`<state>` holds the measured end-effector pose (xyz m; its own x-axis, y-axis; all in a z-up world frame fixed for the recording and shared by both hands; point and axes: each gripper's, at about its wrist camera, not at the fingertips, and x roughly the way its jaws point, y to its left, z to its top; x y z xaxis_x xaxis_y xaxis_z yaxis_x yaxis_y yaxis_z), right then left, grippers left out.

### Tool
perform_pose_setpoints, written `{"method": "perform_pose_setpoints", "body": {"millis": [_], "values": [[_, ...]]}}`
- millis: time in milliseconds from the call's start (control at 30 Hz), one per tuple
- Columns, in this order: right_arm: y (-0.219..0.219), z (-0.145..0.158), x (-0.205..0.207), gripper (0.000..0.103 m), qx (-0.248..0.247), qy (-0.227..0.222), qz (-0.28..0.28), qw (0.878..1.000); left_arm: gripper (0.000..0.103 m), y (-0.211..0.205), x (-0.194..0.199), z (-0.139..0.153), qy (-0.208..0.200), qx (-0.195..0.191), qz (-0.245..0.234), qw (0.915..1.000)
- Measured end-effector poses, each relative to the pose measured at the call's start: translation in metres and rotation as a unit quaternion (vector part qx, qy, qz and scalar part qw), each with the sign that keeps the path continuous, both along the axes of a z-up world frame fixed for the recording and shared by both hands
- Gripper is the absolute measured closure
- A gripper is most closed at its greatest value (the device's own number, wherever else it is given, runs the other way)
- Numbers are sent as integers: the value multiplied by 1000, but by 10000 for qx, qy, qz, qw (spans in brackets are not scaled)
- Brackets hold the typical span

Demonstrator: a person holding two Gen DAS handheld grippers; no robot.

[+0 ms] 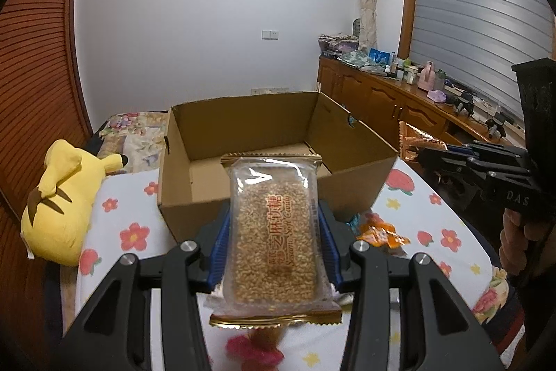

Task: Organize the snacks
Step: 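Lift both held packets and carry them over the cardboard box, then open both tools to drop the packets into the box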

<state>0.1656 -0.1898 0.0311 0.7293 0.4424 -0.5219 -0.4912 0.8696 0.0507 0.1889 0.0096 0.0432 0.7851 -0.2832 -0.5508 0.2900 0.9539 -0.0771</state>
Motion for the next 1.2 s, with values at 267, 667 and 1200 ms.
{"method": "perform_pose_setpoints", "body": {"millis": [267,667,1200], "values": [[18,-3,52,85,41,141,94,9998,58,-1,53,2,92,93,27,9999],[19,-28,109,84,-43,534,169,9984,58,-10,110,-11,347,180,14,9992],[19,-33,120,64,-147,597,192,9979,50,-20,137,-17,473,331,49,9983]]}}
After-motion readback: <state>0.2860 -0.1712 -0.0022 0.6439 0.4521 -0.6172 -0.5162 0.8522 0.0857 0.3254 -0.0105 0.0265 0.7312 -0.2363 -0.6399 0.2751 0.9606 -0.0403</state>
